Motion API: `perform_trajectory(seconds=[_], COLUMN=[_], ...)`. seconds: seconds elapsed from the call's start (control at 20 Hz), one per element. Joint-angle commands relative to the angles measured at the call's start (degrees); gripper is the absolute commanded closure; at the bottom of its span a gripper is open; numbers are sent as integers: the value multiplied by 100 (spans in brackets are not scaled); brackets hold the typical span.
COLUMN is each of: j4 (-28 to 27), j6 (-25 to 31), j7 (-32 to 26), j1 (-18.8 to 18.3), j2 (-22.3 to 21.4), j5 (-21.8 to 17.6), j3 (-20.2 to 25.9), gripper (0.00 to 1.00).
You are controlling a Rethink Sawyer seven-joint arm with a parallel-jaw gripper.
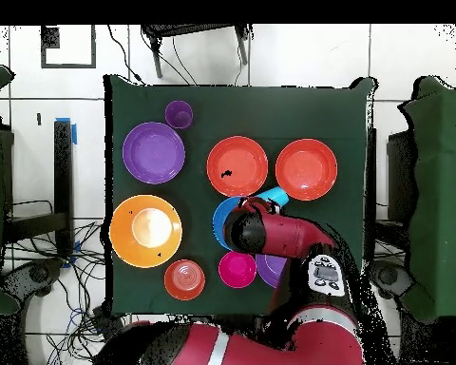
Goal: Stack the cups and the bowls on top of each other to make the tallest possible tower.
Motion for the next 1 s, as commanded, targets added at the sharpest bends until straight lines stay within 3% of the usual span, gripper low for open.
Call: perform_trajectory(seconds=[0.05, 0.35, 0.8, 1.0], j4=[333, 393, -38, -133], j6=[7, -142, 330, 184], j7=[778, 600, -76, -146], j1=[24, -151, -751, -910], j2=[135, 130, 149, 214], j5=[-5, -238, -505, -751], j3=[545, 538, 853, 859], gripper=[0, 0, 0, 0])
